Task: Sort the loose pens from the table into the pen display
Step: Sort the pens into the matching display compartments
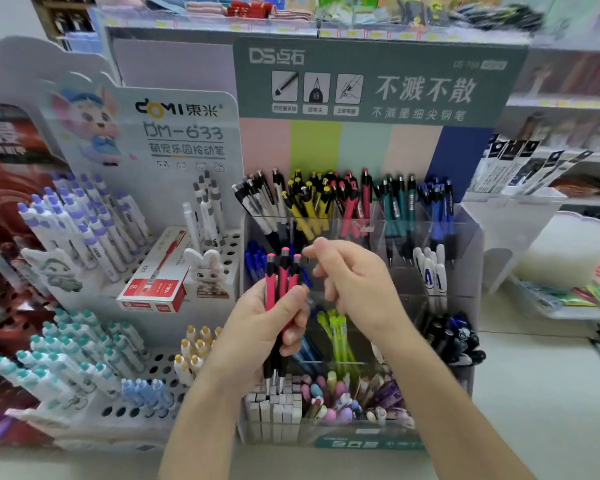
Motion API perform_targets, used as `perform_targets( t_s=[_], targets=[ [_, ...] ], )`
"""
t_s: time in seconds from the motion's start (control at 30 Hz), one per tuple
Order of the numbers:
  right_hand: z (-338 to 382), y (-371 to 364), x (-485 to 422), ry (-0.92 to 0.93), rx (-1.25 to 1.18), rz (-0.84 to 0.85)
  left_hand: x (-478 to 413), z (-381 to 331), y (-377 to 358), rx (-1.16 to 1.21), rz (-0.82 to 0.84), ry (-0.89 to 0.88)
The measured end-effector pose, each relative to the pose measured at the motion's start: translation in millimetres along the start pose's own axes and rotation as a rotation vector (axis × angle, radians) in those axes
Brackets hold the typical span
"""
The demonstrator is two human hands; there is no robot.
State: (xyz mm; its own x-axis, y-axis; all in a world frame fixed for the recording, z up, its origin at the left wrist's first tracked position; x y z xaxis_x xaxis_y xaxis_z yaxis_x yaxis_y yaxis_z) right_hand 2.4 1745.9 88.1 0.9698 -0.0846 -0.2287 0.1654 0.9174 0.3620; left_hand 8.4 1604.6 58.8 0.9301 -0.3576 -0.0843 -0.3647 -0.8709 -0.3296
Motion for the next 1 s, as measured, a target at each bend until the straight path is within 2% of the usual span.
perform_targets(
  t_s=[0.07,0.1,0.2,0.4,0.47,0.6,0.67,0.73,0.87,1.0],
  targets=[
    [4,10,0,-0.142,-0.182,0.245,-7,-5,-11,-0.118,0.089,-0.007],
    [4,14,-2,-0.155,-0.192,0.292,-11,-7,-16,-0.164,0.128,-0.005],
    [5,29,-8,-0.09,-0.174,0.233,-24,-12,-31,-0.237,0.209,0.005],
    [15,54,-16,-0.106,-0.239,0.301,-47,-18,-49,-0.293,0.326,-0.038],
    [14,65,-26,-0.069,-0.229,0.215,-52,-15,-51,-0.284,0.31,-0.02],
    [19,103,-56,0.036,-0.243,-0.182,-56,-6,-48,-0.275,0.178,0.071],
    [21,116,-70,0.134,-0.128,-0.371,-60,-2,-46,-0.261,0.085,0.075],
    [21,115,-80,0.223,0.036,-0.472,-63,-1,-45,-0.234,0.023,0.063],
    [14,90,-89,0.329,0.326,-0.486,-64,-1,-43,-0.198,-0.005,0.057],
    [2,70,-95,0.177,0.578,-0.349,-62,-2,-42,-0.194,0.019,0.07]
  ],
)
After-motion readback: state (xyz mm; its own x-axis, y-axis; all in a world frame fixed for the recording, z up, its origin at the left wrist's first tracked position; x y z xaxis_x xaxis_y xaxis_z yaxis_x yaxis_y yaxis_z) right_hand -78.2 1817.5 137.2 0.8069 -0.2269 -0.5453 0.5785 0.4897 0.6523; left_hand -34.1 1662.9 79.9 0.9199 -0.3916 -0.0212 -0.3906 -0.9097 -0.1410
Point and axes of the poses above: each hand's wrist, its own x-axis away from the middle knuckle, its own y-axis out of the back of the hand, z = x × y, the point moved 1 cm from there along -x, towards the middle knuckle, and after that the axes turned 4 degrees about -y, right-handed, at the moved point
